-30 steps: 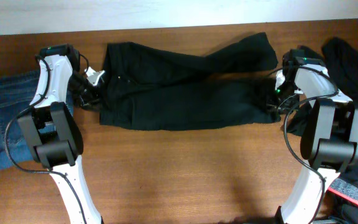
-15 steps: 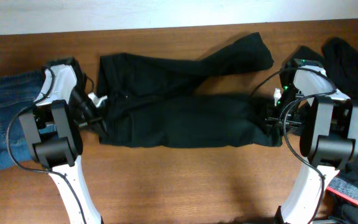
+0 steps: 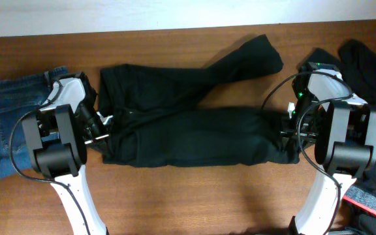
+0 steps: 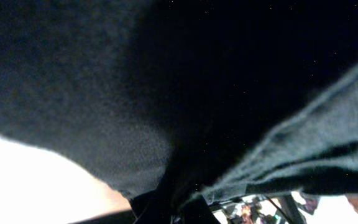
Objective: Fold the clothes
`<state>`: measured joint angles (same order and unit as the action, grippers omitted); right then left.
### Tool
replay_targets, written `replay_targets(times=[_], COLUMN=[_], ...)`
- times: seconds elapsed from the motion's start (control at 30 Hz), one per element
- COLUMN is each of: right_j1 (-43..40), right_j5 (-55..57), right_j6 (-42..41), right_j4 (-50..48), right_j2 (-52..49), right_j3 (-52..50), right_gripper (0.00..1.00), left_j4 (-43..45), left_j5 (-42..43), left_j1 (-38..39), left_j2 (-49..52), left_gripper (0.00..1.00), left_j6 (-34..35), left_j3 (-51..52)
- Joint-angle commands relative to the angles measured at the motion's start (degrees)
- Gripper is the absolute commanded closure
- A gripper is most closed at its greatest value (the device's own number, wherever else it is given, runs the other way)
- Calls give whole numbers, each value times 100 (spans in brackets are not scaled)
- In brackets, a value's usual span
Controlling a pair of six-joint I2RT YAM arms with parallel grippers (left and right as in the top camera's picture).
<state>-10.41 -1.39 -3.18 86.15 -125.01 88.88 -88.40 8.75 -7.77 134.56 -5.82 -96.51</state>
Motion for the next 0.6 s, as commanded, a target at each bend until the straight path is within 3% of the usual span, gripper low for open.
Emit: replay_targets(times=[0.0, 0.23, 0.57], right_j1=[-15, -17, -7], right_j5=[76, 52, 50], right_j6=[-24, -68, -61], right_j4=[48, -647, -944], right_j2=[-79, -79, 474], right_j3=[-221, -940, -203], right_gripper=[48, 48, 49], left_j4=[55, 343, 614], left_j5=[-1322, -1432, -1419], left_j1=[-66, -59, 85], left_j2=[-46, -197, -566], left_gripper=[98, 99, 92], left_j6=[780, 802, 793], left_j3=[76, 55, -490])
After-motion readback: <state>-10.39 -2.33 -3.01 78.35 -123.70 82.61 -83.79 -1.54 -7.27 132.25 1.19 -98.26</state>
